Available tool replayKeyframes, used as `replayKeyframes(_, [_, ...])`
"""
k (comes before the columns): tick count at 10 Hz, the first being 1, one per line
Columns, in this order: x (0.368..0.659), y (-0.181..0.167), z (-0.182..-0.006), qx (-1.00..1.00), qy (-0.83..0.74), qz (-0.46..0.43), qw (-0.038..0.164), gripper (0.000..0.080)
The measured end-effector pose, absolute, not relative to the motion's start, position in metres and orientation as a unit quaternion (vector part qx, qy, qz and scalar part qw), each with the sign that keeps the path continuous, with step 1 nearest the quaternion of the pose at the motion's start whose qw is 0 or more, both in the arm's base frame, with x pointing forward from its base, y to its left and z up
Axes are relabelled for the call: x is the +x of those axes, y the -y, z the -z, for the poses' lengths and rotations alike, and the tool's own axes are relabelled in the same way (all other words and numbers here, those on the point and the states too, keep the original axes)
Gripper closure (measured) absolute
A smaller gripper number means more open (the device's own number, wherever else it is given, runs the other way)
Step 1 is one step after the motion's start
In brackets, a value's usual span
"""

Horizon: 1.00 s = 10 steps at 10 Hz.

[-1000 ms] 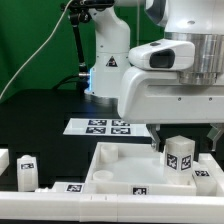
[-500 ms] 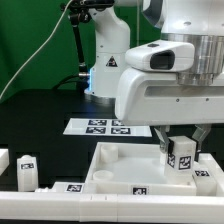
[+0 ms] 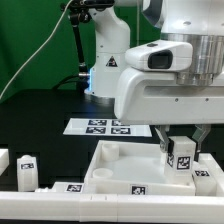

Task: Assemble one leg

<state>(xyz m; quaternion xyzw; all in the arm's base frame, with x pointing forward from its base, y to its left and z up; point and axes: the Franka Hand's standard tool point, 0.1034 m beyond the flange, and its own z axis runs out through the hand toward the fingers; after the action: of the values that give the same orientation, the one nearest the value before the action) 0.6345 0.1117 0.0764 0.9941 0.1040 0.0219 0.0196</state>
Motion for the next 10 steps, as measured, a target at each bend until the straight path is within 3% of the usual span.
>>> replayKeyframes(6, [0.638,-0.101,-0.075,0.962,0.271,-0.021,-0.028,0.0515])
replayKeyframes(9, [0.637,-0.096,-0.075,0.938,0.346,-0.017,-0.025,0.0515])
replayKeyframes(10, [0.636,-0.095,-0.076,0.937,0.348,-0.013,-0.023,0.0460])
